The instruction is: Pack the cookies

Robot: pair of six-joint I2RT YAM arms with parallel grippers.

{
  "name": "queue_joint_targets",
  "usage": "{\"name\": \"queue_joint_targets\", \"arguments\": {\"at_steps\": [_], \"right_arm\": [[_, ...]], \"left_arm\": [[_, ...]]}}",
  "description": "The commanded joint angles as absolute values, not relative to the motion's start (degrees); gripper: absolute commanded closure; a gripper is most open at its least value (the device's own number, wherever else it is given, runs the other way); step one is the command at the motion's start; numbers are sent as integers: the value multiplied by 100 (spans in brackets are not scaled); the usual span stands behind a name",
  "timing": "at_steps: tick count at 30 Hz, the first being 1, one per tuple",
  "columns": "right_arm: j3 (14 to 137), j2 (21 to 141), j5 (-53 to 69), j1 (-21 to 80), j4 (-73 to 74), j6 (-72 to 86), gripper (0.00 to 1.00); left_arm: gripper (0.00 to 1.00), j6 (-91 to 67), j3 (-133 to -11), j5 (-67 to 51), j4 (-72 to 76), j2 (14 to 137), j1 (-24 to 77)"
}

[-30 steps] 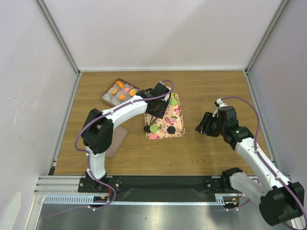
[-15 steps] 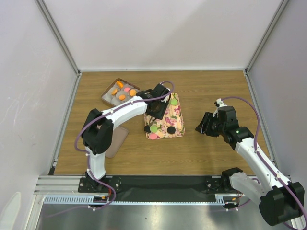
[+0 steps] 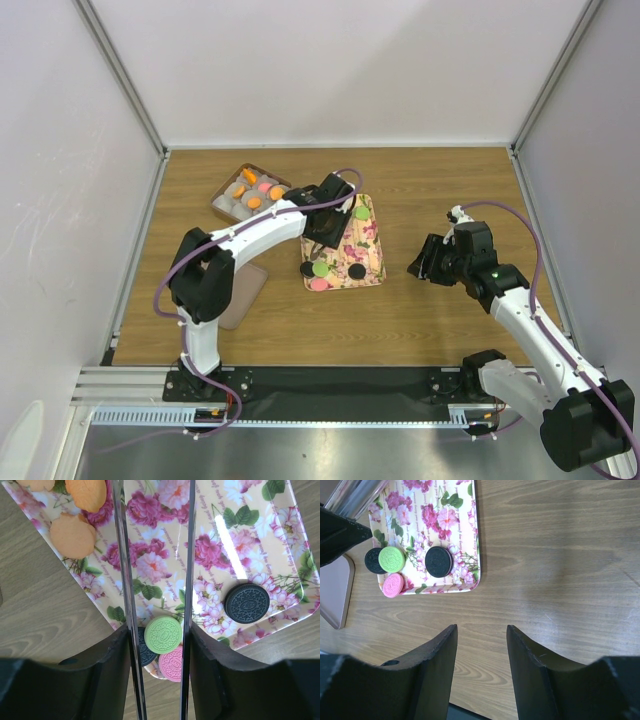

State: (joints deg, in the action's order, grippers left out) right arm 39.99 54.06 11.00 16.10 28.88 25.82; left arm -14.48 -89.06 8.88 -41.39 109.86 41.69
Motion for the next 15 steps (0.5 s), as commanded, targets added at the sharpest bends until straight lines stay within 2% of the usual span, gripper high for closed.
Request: {"name": "queue_joint_targets", "arguments": {"at_steps": [1,15], "right_arm": [[4025,5326,1090,1600,2804,2514,50],[4025,5326,1090,1591,2812,2531,50]], "left_arm": [[51,-1336,-9255,923,-4131,11004,4227],[51,-1336,-9228,1081,-4122,11153,4280]]}}
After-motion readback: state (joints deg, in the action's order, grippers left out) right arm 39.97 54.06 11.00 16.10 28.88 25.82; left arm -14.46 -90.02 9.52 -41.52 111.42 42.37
